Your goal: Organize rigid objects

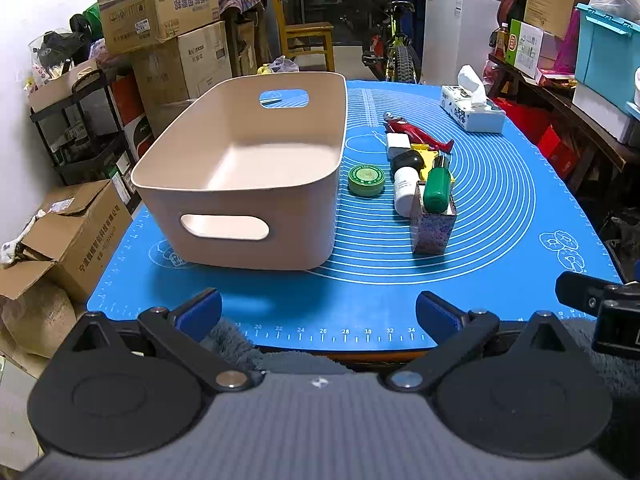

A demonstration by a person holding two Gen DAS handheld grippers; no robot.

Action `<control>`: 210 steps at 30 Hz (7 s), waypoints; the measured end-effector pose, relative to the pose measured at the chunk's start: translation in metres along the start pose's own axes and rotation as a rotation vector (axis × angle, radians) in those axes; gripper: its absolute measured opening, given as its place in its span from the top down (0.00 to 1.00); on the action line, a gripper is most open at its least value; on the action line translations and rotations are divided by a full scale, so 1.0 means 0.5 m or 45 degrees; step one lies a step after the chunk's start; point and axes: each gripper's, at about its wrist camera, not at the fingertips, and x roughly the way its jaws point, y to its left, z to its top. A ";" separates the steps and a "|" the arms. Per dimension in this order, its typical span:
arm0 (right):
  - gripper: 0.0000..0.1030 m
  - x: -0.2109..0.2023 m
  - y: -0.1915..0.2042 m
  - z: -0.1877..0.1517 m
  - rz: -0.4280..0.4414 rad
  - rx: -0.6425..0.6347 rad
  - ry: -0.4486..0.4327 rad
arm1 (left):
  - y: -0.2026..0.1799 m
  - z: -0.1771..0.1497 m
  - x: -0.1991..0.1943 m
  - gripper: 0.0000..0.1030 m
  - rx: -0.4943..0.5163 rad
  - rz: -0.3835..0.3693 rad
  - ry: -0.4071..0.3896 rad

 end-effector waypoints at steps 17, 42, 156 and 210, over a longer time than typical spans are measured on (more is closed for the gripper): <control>0.02 0.001 -0.001 0.000 0.007 0.008 0.004 | -0.003 -0.001 -0.003 0.01 0.012 0.002 -0.010; 0.02 -0.002 0.001 0.004 0.008 0.007 0.002 | 0.002 0.000 -0.003 0.01 0.010 0.004 -0.009; 0.65 0.323 0.156 0.183 0.027 0.006 0.092 | 0.330 0.220 0.277 0.89 -0.127 0.072 0.367; 0.68 0.313 0.403 0.363 0.312 -0.246 -0.058 | 0.335 0.220 0.282 0.89 -0.207 0.085 0.375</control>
